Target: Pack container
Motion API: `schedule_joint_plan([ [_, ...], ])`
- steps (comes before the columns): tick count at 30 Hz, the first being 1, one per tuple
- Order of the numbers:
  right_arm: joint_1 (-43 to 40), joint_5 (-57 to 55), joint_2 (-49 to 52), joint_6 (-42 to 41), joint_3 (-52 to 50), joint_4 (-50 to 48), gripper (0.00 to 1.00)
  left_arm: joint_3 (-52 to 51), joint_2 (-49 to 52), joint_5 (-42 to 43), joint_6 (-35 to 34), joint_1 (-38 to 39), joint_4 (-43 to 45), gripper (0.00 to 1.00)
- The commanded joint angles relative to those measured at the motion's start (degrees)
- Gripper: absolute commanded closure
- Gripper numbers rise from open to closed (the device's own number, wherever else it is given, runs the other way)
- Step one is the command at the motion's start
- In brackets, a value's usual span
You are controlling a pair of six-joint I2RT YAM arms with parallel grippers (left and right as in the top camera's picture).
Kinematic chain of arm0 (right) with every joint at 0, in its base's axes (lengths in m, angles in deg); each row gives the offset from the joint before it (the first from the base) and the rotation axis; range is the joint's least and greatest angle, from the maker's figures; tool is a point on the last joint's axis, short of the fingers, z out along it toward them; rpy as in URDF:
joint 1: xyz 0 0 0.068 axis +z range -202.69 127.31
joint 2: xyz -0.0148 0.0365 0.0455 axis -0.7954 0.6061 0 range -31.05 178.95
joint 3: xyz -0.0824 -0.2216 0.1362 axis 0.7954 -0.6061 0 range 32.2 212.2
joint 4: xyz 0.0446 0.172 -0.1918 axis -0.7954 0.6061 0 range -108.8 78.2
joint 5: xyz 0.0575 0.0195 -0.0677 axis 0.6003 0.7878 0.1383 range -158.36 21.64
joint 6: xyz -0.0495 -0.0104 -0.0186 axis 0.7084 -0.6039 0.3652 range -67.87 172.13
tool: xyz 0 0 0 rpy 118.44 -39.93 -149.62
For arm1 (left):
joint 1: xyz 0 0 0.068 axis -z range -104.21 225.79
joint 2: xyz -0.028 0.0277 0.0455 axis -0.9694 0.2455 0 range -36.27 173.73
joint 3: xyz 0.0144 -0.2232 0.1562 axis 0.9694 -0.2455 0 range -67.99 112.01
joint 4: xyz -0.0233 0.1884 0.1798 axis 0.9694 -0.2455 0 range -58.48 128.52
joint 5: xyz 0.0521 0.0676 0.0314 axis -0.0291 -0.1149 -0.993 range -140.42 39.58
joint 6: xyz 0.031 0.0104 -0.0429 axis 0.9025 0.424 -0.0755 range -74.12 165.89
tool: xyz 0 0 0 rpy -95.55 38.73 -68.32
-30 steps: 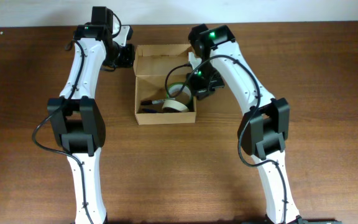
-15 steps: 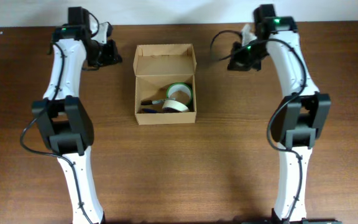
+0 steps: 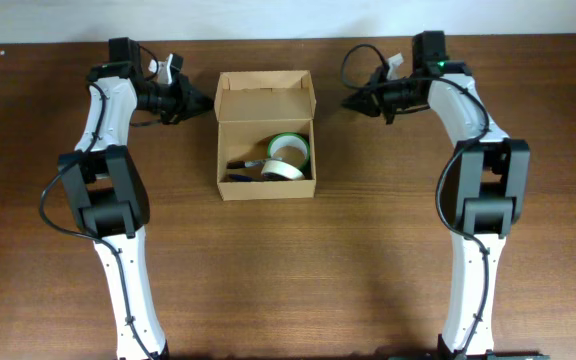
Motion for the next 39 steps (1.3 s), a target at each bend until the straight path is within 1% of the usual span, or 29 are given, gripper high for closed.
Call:
schedule_joint_plan([
  [1,2.2,5.6,2.6,-3.9,-0.8,-0.7,0.96,0.1,1.2,4.1,-3.5,0.7,1.6,0.92],
  [5,4.6,5.8,3.7,-4.8,-0.8,-1.5,0.96,0.1,1.4,4.3,-4.2,1.6,3.1,0.91],
  [8,6.2,6.1,4.8,-6.2,-0.8,-3.5,0.96,0.1,1.4,4.3,-5.5,1.8,4.4,0.91],
  [12,7.4,6.9,5.9,-7.2,-0.8,-6.4,0.96,0.1,1.4,4.2,-5.6,1.9,4.6,0.91],
  [23,7.8,8.8,6.0,-7.3,-0.8,-9.4,0.96,0.1,1.6,0.8,-5.7,1.8,4.5,0.91],
  [27,7.8,9.0,6.0,-7.3,-0.8,-9.4,0.96,0.1,3.0,0.9,-8.1,1.8,4.3,0.91],
  [35,7.8,9.9,6.0,-7.1,-0.8,-9.5,0.96,0.1,3.5,4.6,-8.9,1.9,4.5,0.91],
  [39,7.8,10.5,6.0,-6.8,-0.8,-9.5,0.96,0.1,4.0,10.1,-8.8,1.9,4.5,0.91],
])
